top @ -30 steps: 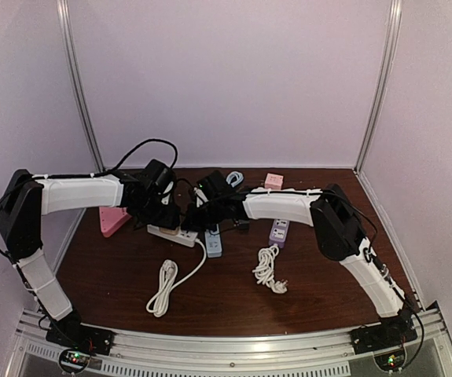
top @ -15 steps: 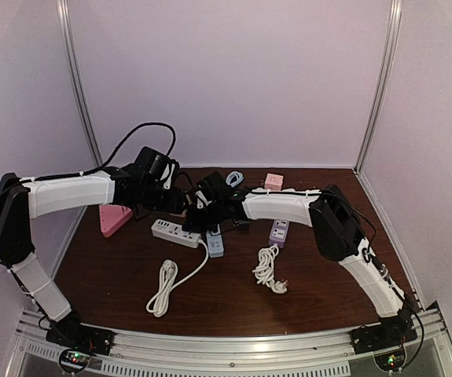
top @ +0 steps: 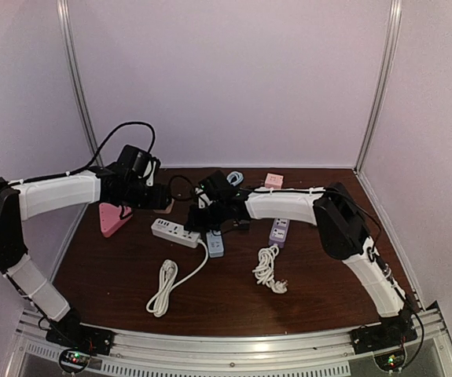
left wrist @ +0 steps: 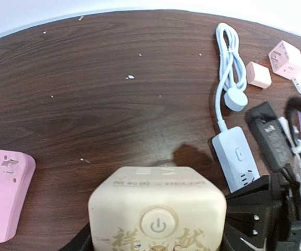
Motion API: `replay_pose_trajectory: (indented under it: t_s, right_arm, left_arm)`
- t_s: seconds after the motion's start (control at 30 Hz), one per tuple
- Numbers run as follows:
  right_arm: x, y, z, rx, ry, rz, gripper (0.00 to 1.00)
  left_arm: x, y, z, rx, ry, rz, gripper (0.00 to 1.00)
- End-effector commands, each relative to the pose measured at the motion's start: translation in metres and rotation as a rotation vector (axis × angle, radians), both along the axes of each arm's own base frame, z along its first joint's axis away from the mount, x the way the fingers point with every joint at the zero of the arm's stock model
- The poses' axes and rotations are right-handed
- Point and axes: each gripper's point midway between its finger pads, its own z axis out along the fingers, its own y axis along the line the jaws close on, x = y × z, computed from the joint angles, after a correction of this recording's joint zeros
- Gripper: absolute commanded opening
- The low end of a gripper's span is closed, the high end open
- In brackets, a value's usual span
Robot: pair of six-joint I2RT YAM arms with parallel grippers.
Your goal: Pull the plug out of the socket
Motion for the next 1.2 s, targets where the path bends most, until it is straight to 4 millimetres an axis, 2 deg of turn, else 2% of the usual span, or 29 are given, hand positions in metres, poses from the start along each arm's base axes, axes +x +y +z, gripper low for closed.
replay_pose_trajectory:
  t_s: [0.0, 0.13, 0.23, 0.3, 0.37, 0.47, 0.6, 0.83, 0.97, 1.17]
  right_arm:
    - [0.008, -0.005, 0.073, 0.053, -0.156, 0.002, 0.06]
    - [0.014, -0.018, 0.098, 0.044, -0.217, -0.018, 0.12]
    - [0.022, -0.037, 0.119, 0.024, -0.269, -0.053, 0.17]
    - [0.027, -0.053, 0.13, 0.011, -0.297, -0.084, 0.26]
    - [0.031, -0.069, 0.143, 0.008, -0.325, -0.115, 0.4]
    - [0.032, -0.095, 0.153, -0.016, -0.362, -0.158, 0.6]
    - [0.037, -0.126, 0.166, -0.034, -0.389, -0.213, 0.76]
    - [0.046, -0.171, 0.18, -0.04, -0.418, -0.303, 0.84]
    - [0.045, -0.186, 0.18, -0.058, -0.427, -0.327, 0.87]
    - [0.044, -0.202, 0.176, -0.08, -0.427, -0.349, 0.89]
  left_arm:
    - [0.012, 0.008, 0.013, -0.066, -0.027, 0.003, 0.26]
    - [0.027, 0.005, 0.006, -0.183, 0.027, -0.034, 0.27]
    - [0.043, 0.0, 0.001, -0.265, 0.053, -0.062, 0.28]
    - [0.052, -0.007, -0.005, -0.307, 0.079, -0.085, 0.28]
    - [0.063, -0.012, -0.008, -0.338, 0.092, -0.097, 0.28]
    - [0.076, -0.02, -0.017, -0.377, 0.112, -0.11, 0.29]
    - [0.089, -0.027, -0.03, -0.441, 0.152, -0.122, 0.31]
    - [0.099, -0.036, -0.057, -0.475, 0.225, -0.143, 0.34]
    - [0.101, -0.034, -0.065, -0.448, 0.236, -0.14, 0.37]
    - [0.101, -0.026, -0.083, -0.382, 0.271, -0.112, 0.47]
